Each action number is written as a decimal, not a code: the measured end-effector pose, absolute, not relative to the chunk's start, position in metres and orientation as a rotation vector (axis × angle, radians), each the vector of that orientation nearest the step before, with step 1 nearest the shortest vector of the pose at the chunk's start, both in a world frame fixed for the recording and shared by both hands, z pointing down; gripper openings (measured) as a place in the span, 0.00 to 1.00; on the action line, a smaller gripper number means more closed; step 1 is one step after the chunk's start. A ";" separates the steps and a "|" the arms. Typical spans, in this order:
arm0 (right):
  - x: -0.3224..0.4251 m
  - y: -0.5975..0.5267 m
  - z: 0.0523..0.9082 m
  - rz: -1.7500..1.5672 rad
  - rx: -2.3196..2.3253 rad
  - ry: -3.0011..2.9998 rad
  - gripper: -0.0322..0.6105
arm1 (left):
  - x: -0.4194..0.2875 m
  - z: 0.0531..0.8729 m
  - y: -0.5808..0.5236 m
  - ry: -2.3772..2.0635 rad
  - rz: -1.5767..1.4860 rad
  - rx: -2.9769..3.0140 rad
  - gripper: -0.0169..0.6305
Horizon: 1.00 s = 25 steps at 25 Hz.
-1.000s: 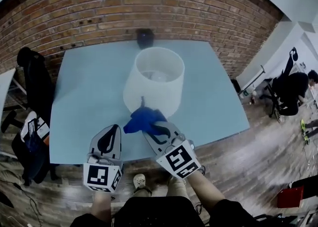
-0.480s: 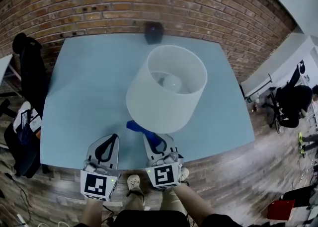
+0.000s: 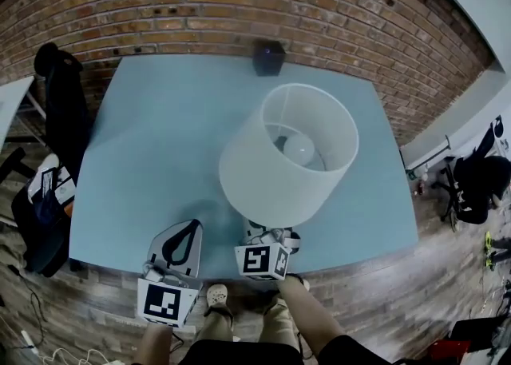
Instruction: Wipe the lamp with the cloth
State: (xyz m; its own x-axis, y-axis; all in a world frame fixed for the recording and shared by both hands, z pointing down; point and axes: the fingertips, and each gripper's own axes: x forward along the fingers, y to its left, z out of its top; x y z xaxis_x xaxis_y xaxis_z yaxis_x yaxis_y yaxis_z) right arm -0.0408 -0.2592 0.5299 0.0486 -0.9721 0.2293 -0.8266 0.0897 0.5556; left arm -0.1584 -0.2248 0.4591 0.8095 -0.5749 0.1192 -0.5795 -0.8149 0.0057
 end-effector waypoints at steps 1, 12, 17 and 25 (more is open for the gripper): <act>-0.037 -0.261 0.540 -0.254 1.759 -1.823 0.15 | -0.159 0.458 -0.225 -0.946 0.176 2.948 0.04; -0.046 -0.229 0.562 0.013 1.615 -2.113 0.15 | -0.131 0.425 -0.225 -0.901 0.114 3.036 0.04; -0.010 -0.184 0.510 -0.140 1.827 -2.171 0.15 | -0.101 0.417 -0.221 -0.878 0.144 3.051 0.04; 0.045 -0.186 0.493 -0.160 2.005 -2.208 0.15 | -0.092 0.424 -0.213 -0.943 0.215 3.030 0.04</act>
